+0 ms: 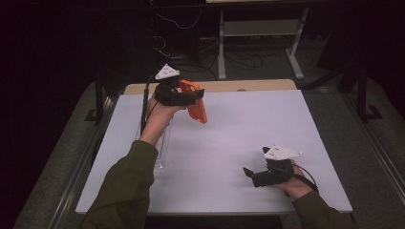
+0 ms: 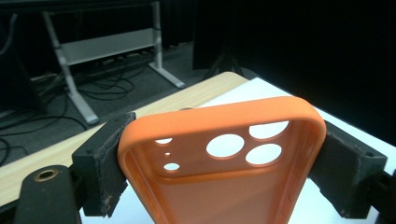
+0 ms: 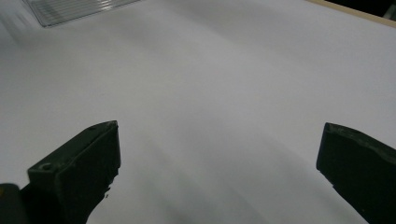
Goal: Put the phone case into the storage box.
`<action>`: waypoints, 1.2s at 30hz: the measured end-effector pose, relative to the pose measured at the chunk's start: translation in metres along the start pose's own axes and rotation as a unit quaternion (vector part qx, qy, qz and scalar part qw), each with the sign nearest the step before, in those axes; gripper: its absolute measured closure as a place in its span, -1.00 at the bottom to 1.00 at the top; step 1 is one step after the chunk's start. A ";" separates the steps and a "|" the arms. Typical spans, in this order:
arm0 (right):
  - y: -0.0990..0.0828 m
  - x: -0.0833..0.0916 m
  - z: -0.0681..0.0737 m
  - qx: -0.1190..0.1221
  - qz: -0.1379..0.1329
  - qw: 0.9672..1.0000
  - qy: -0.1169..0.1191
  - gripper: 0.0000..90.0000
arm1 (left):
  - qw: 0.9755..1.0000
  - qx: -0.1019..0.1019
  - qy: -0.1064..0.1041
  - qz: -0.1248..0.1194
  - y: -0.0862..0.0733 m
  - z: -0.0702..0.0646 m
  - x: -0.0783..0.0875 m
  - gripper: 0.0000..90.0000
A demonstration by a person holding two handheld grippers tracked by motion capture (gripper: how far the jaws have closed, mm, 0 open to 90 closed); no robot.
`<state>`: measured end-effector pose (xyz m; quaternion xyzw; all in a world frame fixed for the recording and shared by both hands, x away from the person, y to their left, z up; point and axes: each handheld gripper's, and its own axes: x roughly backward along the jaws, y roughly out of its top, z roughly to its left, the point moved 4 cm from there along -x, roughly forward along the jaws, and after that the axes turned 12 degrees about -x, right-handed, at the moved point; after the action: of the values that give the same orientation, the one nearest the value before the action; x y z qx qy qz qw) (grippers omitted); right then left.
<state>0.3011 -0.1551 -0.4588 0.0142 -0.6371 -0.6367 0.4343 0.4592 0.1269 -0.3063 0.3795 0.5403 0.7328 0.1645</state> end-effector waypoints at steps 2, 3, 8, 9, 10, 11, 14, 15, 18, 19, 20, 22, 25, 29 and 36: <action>0.000 0.000 0.000 0.000 0.001 1.000 0.000 -1.00 | 1.000 -0.001 0.009 0.001 0.001 0.005 0.001 -0.67; 0.000 0.000 0.000 0.001 0.000 1.000 0.000 -1.00 | 1.000 -0.001 0.015 -0.001 0.002 0.007 0.001 -0.67; 0.000 0.000 0.001 -0.002 0.000 1.000 -0.001 -1.00 | 0.999 -0.001 0.037 0.000 0.006 0.020 0.005 -0.67; 0.000 0.000 0.001 -0.002 -0.001 1.000 -0.001 -1.00 | 0.999 -0.002 0.045 0.000 0.006 0.022 0.006 -0.67; 0.000 0.000 0.001 -0.001 -0.001 1.000 0.000 -1.00 | 0.999 -0.004 0.051 0.002 0.007 0.025 0.007 -0.67; 0.000 0.000 0.001 -0.001 -0.001 1.000 0.000 -1.00 | 0.998 -0.003 0.056 0.001 0.007 0.028 0.008 -0.67; 0.000 0.000 0.000 0.000 -0.001 1.000 -0.001 -1.00 | 0.997 -0.007 0.074 0.003 0.008 0.037 0.010 -0.67; 0.000 0.000 0.000 0.002 -0.002 1.000 0.000 -1.00 | 0.997 -0.003 0.081 0.005 0.008 0.039 0.010 -0.67; 0.000 0.000 -0.001 0.000 -0.002 1.000 0.000 -1.00 | 0.995 0.000 0.101 0.007 0.007 0.048 0.011 -0.67; 0.001 0.000 -0.001 0.000 -0.001 1.000 0.000 -1.00 | 0.994 -0.002 0.107 0.010 0.006 0.051 0.012 -0.67; 0.001 -0.001 -0.001 0.001 -0.002 1.000 0.001 -1.00 | 0.993 0.002 0.114 0.011 0.005 0.054 0.012 -0.67; 0.001 -0.001 -0.001 0.002 -0.002 1.000 0.002 -1.00 | 0.992 0.005 0.126 0.017 0.002 0.060 0.013 -0.67; 0.001 -0.002 -0.001 -0.001 0.000 1.000 0.003 -1.00 | 0.990 0.008 0.140 0.026 -0.004 0.067 0.012 -0.67; 0.000 0.000 -0.001 0.001 -0.003 1.000 0.004 -1.00 | 0.986 0.018 0.162 0.031 -0.009 0.079 0.013 -0.67; 0.000 0.001 0.000 0.004 -0.004 1.000 0.005 -1.00 | 0.978 0.039 0.200 0.049 -0.023 0.099 0.014 -0.67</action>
<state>0.3007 -0.1556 -0.4581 0.0216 -0.6372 -0.6360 0.4348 0.5188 0.2097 -0.3093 0.2577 0.5715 0.7790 0.0023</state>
